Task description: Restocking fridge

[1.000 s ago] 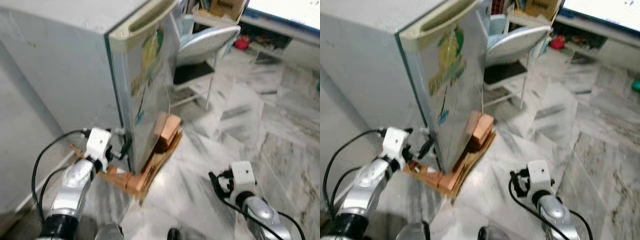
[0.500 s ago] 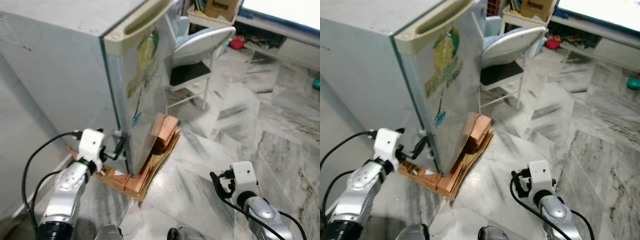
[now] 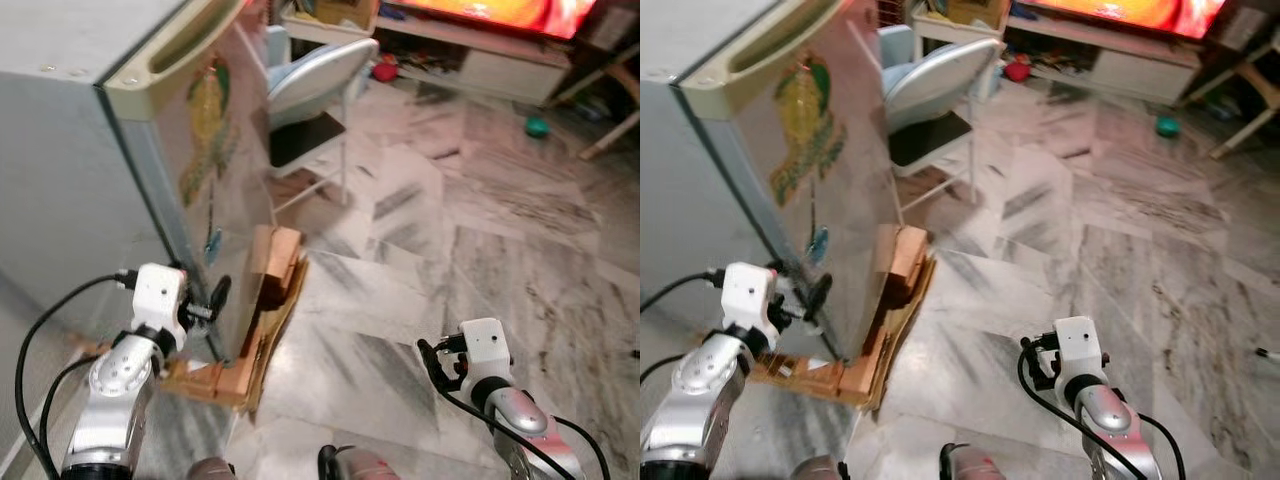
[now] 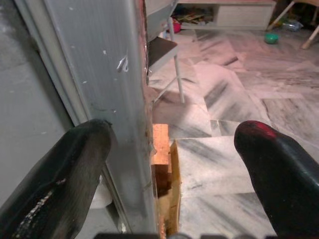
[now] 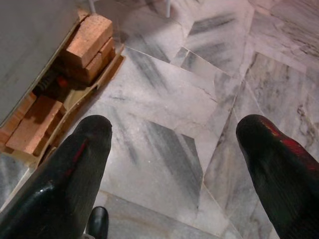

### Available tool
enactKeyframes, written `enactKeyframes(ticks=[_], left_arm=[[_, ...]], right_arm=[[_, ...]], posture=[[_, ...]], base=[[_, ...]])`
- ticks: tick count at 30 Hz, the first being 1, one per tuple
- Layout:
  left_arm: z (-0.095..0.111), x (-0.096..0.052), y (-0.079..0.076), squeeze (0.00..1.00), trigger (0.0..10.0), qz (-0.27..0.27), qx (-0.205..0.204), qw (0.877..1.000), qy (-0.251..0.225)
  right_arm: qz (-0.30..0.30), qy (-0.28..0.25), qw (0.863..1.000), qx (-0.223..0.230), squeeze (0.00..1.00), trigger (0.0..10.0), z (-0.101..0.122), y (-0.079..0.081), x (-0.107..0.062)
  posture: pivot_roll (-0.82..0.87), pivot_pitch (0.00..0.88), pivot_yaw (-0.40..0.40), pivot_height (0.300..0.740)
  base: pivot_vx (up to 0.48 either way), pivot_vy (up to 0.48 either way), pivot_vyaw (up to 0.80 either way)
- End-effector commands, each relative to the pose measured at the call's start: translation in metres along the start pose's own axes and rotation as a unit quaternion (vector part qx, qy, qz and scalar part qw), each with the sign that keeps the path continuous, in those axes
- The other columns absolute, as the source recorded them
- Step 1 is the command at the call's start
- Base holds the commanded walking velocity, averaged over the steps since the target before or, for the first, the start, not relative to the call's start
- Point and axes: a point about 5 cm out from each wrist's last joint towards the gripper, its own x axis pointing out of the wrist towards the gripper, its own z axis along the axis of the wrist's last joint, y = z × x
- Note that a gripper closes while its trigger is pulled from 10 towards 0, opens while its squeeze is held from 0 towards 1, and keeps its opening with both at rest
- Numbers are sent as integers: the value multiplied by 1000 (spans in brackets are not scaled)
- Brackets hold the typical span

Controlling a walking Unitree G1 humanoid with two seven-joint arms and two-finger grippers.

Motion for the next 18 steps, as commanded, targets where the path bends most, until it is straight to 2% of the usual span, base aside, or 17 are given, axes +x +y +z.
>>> enactKeyframes(ticks=[1, 10, 18], left_arm=[[10, 10, 3, 0, 10000, -4, 7, 1000, -11], [21, 31, 10, 0, 10000, 9, 22, 1000, -18], [21, 35, 14, 0, 10000, 19, 24, 999, -10]], right_arm=[[-1, 1, 1000, -4, 0, 10000, 0, -1, 1], [-3, 4, 1000, -4, 0, 10000, -3, -1, -1], [-4, 7, 1000, -5, 0, 10000, -4, -2, -1]], posture=[[9, 76, -83, 740], [-6, 79, -77, 740], [-4, 80, -72, 740]], base=[[0, 0, 0], [0, 0, 0], [0, 0, 0]])
